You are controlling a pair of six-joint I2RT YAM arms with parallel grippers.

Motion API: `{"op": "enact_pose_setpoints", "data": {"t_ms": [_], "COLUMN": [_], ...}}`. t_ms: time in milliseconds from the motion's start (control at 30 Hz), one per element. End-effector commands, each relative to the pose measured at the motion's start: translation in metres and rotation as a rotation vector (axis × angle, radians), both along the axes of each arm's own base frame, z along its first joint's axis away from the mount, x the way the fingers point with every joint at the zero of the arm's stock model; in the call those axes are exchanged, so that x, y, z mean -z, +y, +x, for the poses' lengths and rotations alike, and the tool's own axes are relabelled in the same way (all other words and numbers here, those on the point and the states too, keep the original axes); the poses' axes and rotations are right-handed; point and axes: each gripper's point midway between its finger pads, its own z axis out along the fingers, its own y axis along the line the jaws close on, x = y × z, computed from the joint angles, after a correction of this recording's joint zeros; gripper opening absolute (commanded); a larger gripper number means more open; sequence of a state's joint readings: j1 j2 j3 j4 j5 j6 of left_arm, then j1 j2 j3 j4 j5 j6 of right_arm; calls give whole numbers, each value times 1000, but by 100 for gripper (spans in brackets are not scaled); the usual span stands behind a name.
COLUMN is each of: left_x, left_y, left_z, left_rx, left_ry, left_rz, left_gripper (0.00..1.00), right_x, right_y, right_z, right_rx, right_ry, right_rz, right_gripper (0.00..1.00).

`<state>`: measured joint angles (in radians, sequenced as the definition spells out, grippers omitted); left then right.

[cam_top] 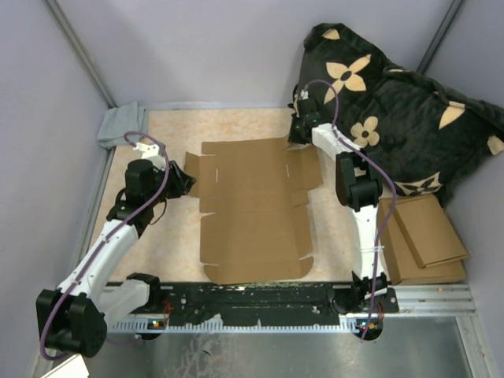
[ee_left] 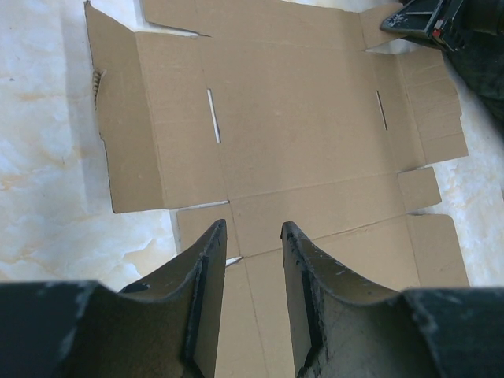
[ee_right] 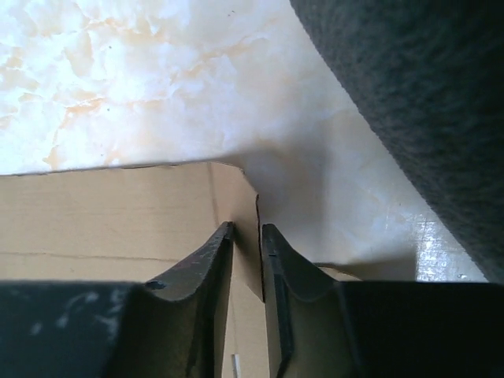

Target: Fold the paper box

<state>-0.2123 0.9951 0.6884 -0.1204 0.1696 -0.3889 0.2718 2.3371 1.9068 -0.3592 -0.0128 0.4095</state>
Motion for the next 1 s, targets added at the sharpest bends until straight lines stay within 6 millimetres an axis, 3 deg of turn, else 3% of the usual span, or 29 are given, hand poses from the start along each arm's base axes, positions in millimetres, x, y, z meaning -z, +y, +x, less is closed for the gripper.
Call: {"op": "enact_pose_setpoints", "data": {"t_ms": [0, 133, 233, 367, 433, 467, 533, 700, 967], "left_x": [-11, -12, -11, -13, -14, -14, -15, -19, -44], "left_y": [-5, -5, -5, -5, -5, -5, -4, 0, 19], "left_z": [3, 3, 3, 3, 3, 3, 3, 4, 13], "left_rx": [16, 18, 21, 28, 31, 29, 24, 9, -84], "left_ry": [-19, -20, -15, -17, -21, -22, -25, -43, -137], "left_rz": [-14, -15, -7, 1, 3, 3, 6, 16, 60], "left_gripper": [41, 40, 40, 40, 41, 41, 41, 44, 51], "right_x": [-50, -60, -78, -118, -132, -151, -169, -215, -232], "right_y": [-6, -3, 5, 20, 26, 28, 30, 28, 21], "right_z": [25, 24, 19, 3, -12, -23, -42, -94, -157], "right_rx": [0, -23, -60, -117, -135, -142, -147, -156, -215], "right_ry": [-126, -149, -198, -340, -424, -488, -591, -829, -961], "right_rz": [10, -9, -30, -59, -73, -72, -68, 24, 119], "right_gripper": [16, 1, 0, 0, 0, 0, 0, 0, 0]}}
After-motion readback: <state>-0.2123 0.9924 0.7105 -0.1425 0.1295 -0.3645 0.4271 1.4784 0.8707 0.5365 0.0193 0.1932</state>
